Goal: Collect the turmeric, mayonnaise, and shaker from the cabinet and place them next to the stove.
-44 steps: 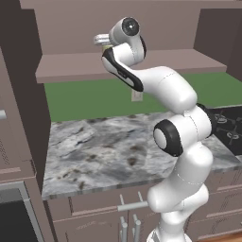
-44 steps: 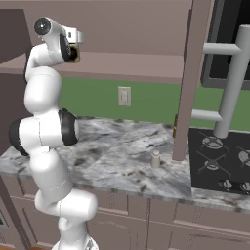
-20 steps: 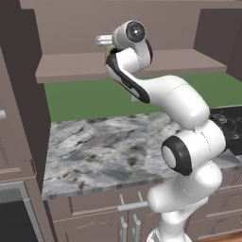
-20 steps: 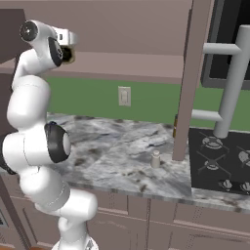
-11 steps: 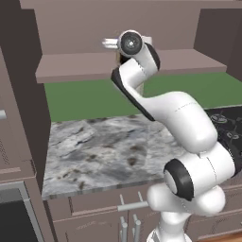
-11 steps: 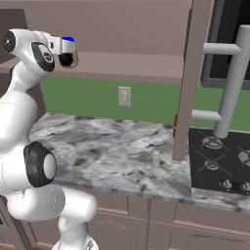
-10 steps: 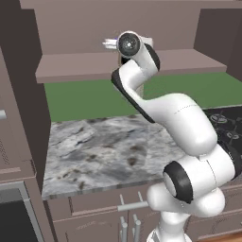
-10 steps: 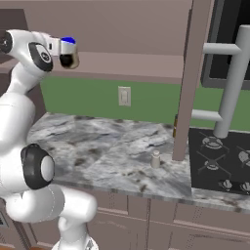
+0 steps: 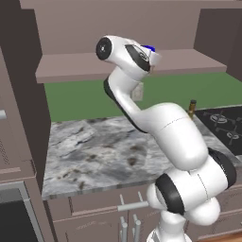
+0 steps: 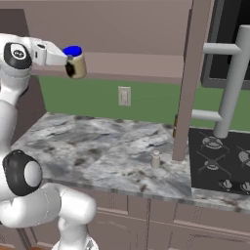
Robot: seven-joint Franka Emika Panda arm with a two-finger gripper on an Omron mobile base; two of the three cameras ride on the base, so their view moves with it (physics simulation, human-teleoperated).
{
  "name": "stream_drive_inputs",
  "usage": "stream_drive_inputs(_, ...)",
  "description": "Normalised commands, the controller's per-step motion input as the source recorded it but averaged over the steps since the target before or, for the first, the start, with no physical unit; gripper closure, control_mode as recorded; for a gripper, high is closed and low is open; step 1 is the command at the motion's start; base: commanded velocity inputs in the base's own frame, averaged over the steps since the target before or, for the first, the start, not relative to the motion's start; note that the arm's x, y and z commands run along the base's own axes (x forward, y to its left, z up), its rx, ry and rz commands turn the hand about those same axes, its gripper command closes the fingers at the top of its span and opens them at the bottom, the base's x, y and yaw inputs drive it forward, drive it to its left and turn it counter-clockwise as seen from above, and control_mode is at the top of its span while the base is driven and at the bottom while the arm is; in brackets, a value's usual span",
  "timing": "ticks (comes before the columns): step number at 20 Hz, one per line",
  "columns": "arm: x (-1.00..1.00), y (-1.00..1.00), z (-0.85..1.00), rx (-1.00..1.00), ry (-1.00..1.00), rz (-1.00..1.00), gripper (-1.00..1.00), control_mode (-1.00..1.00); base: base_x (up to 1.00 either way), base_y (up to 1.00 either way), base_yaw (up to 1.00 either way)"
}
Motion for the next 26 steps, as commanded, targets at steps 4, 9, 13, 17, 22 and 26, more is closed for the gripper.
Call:
stream_drive_inputs(4,-0.40,-0.42,-0.13,0.04,0.06,-0.48,1.00,-1.00,0.00,0.00,0.00)
stream_drive_inputs(9,-0.39,-0.47,-0.25,0.02,0.04,-0.45,1.00,-1.00,0.00,0.00,0.00)
stream_drive_inputs(13,-0.44,-0.66,-0.52,0.02,0.00,-0.35,1.00,-1.00,0.00,0.00,0.00)
stream_drive_inputs(17,-0.78,-0.69,-0.61,0.07,-0.06,-0.29,1.00,-1.00,0.00,0.00,0.00)
stream_drive_inputs(22,-0.95,-0.65,-0.46,0.10,-0.10,-0.25,1.00,-1.00,0.00,0.00,0.00)
stream_drive_inputs(26,-1.00,-0.58,-0.34,0.11,-0.14,-0.20,1.00,-1.00,0.00,0.00,0.00)
